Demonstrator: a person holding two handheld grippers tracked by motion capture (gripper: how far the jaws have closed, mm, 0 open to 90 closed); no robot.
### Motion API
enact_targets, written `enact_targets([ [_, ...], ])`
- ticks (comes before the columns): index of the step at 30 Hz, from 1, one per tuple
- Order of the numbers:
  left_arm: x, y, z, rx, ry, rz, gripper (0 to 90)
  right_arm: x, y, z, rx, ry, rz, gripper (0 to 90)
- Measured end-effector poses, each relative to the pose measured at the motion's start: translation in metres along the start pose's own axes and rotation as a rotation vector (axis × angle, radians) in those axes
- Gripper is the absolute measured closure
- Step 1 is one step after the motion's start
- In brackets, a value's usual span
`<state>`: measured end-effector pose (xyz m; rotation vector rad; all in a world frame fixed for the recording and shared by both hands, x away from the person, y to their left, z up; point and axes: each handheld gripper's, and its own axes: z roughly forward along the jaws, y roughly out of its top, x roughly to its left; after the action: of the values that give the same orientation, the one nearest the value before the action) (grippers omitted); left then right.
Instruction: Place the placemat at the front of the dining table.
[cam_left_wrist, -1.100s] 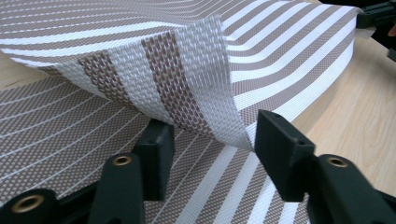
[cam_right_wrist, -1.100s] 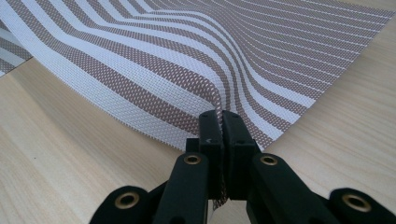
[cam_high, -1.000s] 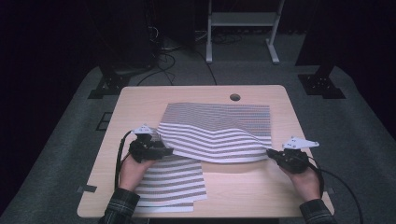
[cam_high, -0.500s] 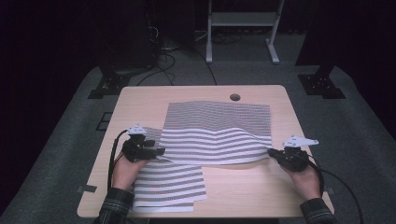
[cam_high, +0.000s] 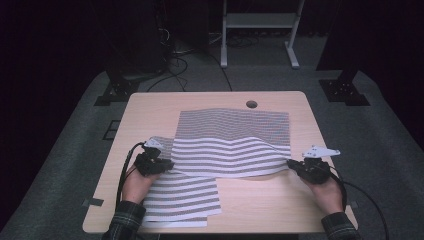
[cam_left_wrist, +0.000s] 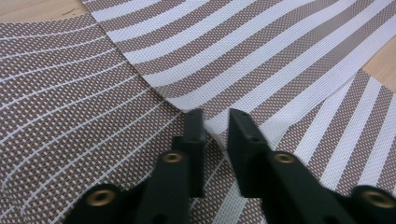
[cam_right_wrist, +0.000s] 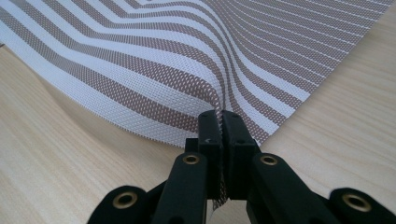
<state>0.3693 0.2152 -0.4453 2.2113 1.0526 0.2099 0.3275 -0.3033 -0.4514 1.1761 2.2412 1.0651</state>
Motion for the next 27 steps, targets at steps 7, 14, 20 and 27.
enact_targets([
  [7, -0.001, 0.005, 0.0, 0.003, -0.004, 0.015, 90.0, 0.0, 0.0, -0.001, -0.006, -0.003, -0.003, 87.2],
  [14, 0.003, 0.013, -0.005, -0.053, 0.0, 0.009, 90.0, -0.004, 0.006, 0.002, -0.018, -0.005, -0.002, 87.2],
  [20, 0.01, 0.026, -0.004, -0.089, -0.011, -0.004, 90.0, -0.012, 0.015, 0.008, -0.029, -0.016, 0.009, 87.3],
  [27, 0.016, 0.038, 0.001, -0.101, -0.01, 0.0, 90.0, -0.026, 0.027, 0.019, -0.025, -0.034, 0.009, 87.3],
])
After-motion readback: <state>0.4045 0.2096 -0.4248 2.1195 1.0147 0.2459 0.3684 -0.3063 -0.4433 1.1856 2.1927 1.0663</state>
